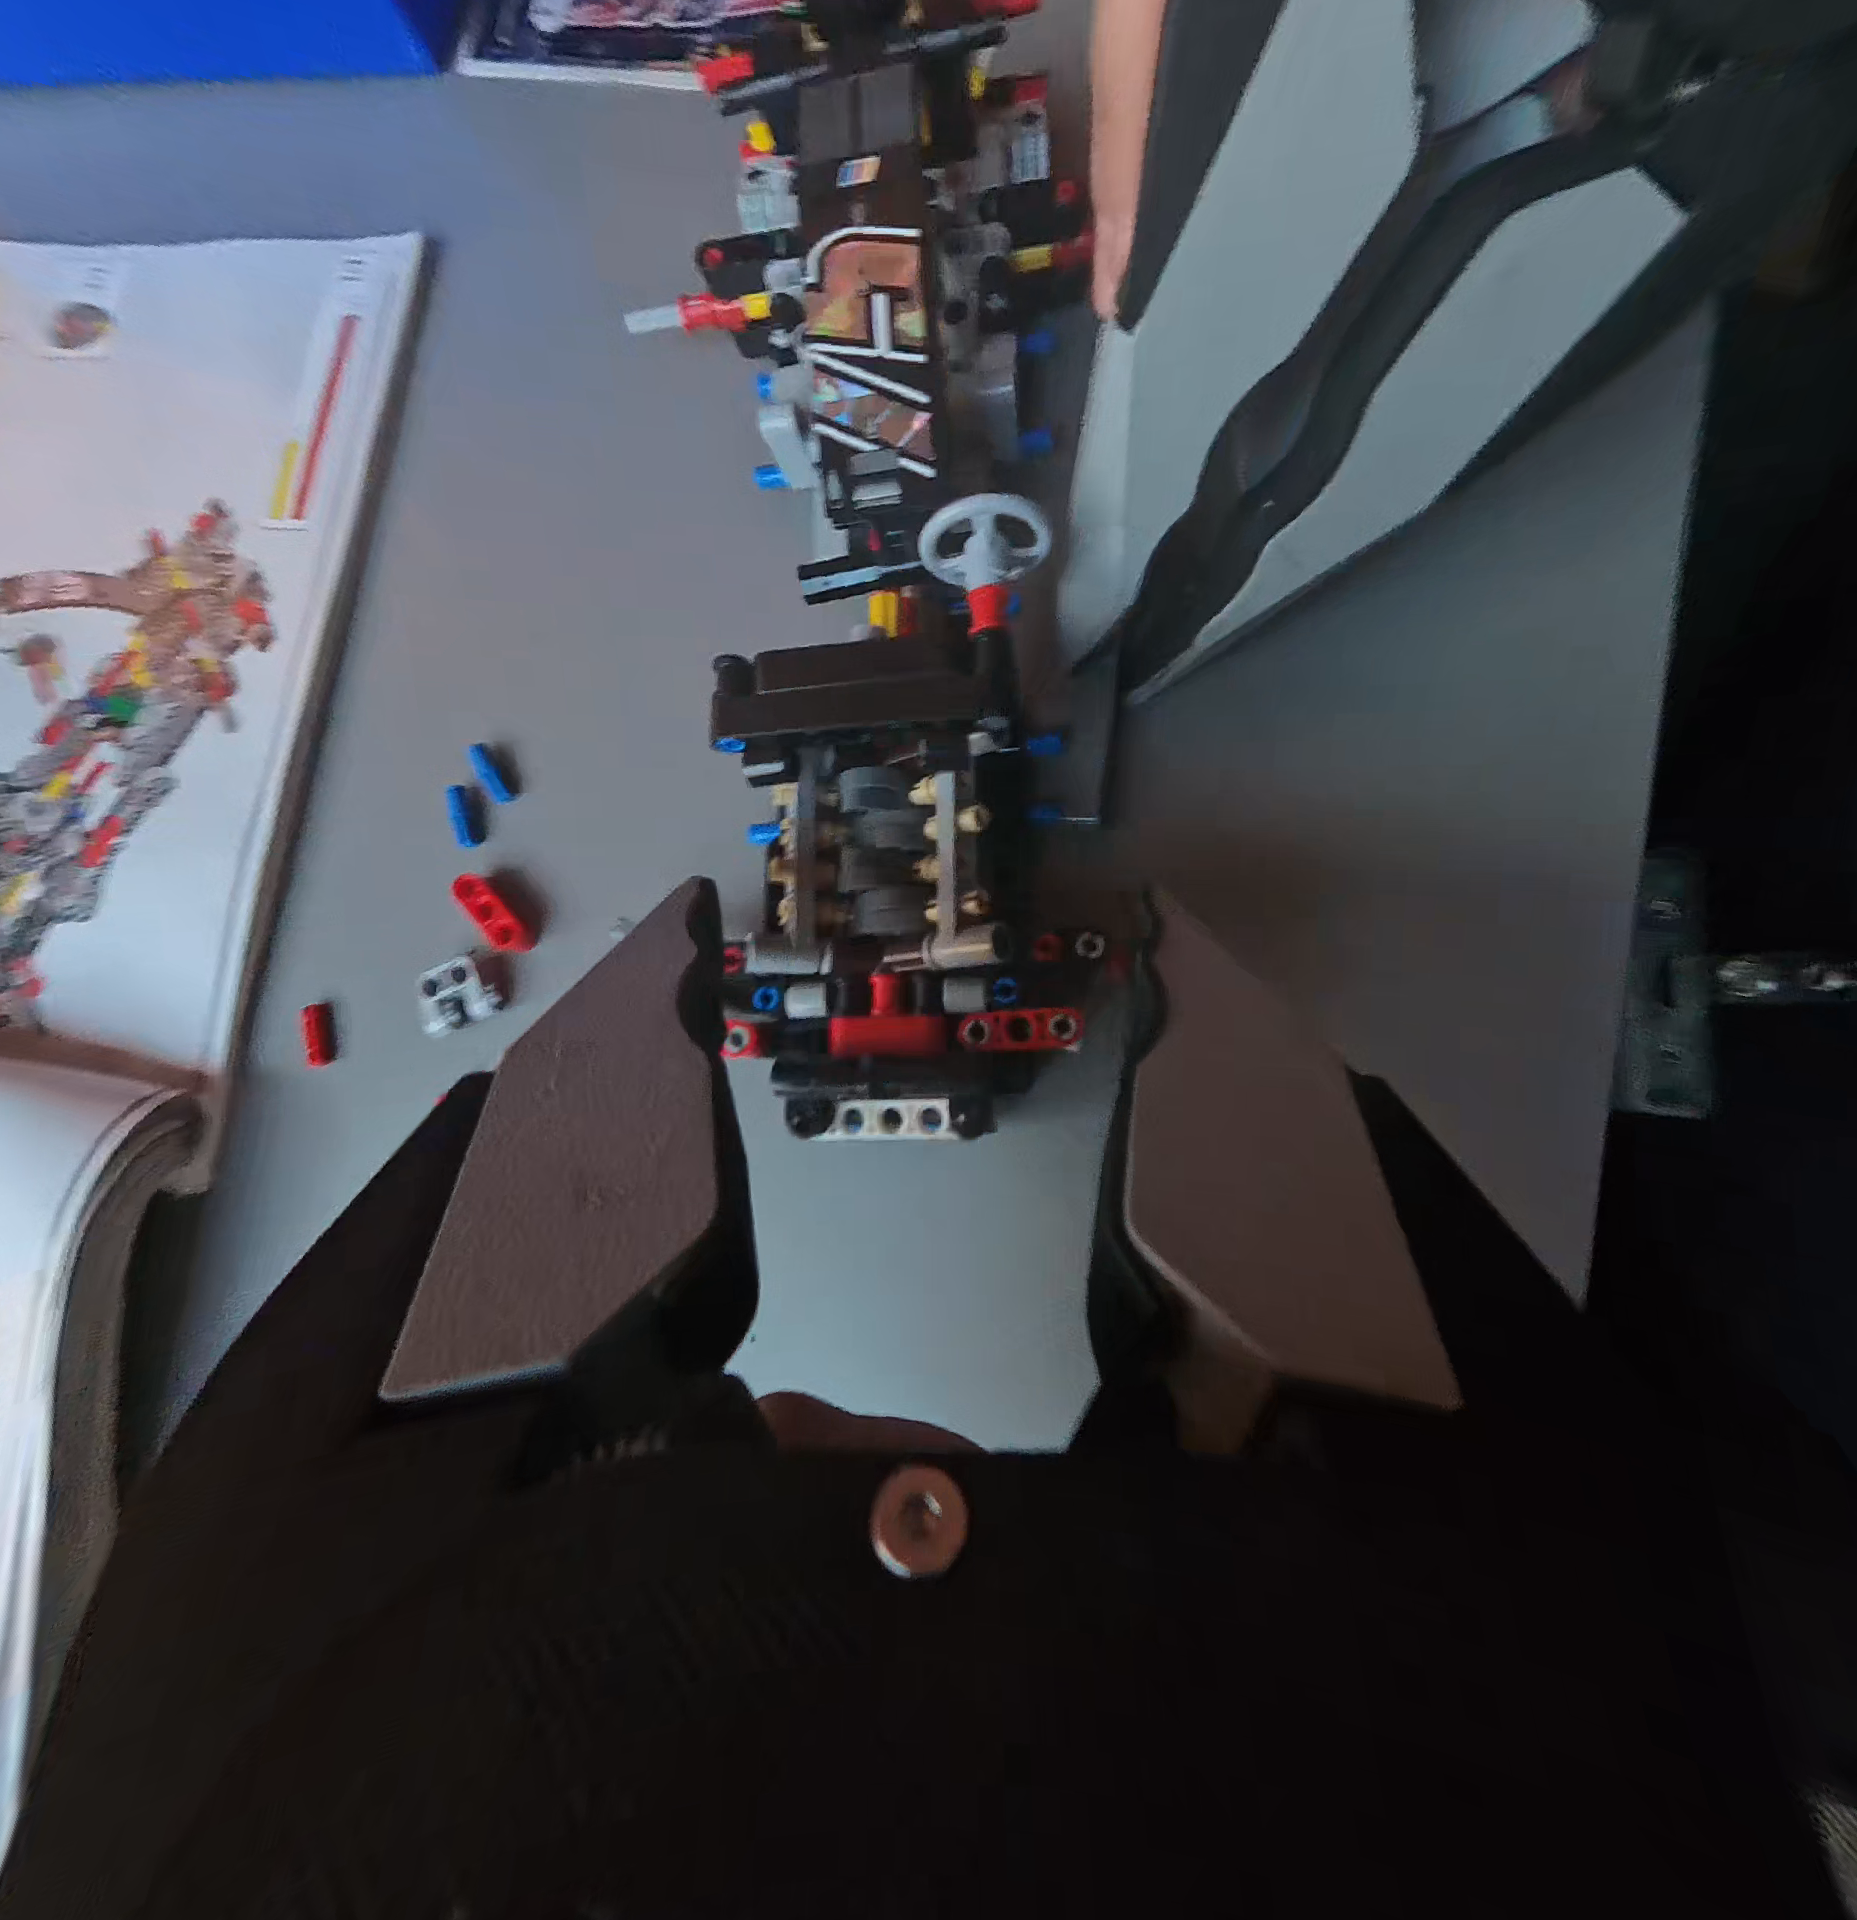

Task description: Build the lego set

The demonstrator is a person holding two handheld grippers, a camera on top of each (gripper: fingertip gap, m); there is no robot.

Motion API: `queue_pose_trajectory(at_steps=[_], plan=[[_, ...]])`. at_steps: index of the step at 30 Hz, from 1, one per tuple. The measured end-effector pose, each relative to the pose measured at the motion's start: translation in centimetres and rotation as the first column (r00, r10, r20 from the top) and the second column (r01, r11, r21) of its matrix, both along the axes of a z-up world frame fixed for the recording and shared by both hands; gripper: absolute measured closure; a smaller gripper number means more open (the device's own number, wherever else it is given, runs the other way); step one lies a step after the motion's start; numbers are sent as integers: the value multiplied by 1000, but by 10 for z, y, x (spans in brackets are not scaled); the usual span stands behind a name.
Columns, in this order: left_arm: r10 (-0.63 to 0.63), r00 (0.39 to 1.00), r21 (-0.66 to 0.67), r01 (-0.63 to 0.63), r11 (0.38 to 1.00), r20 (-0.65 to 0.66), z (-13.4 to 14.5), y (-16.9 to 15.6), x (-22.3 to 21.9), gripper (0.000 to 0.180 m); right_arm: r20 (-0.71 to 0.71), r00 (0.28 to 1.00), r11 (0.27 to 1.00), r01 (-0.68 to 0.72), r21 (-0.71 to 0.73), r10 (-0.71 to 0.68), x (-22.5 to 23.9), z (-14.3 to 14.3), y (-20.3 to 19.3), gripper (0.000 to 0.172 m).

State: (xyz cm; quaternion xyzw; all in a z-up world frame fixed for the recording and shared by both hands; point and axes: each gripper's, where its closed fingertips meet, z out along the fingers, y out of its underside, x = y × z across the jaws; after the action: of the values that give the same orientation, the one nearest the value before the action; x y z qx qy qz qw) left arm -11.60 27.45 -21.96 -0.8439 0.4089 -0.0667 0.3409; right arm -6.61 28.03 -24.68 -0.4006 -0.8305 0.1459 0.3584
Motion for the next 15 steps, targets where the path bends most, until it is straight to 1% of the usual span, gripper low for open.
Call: queue_pose_trajectory(at_steps=[2,4,8,9,11,15], plan=[[-43,998,-80,46,996,37,-7,-3,9,104,15,1000,1000,12,-23,-11,0,0,1,163],[-39,999,-130,38,991,-3,-16,0,5,106,18,1000,1000,7,-15,-6,0,0,2,164],[-35,997,-122,26,992,-74,-20,6,8,107,12,1000,999,0,38,0,0,0,3,164],[-22,994,-111,10,994,-105,-22,9,7,110,7,1000,999,1,48,-2,-1,0,3,164],[-8,990,-103,-7,995,-142,-25,10,6,108,-10,1000,997,1,74,0,-1,1,4,164],[19,990,-87,-32,996,-141,-25,9,7,107,-44,999,994,16,112,-11,-2,1,4,163]])
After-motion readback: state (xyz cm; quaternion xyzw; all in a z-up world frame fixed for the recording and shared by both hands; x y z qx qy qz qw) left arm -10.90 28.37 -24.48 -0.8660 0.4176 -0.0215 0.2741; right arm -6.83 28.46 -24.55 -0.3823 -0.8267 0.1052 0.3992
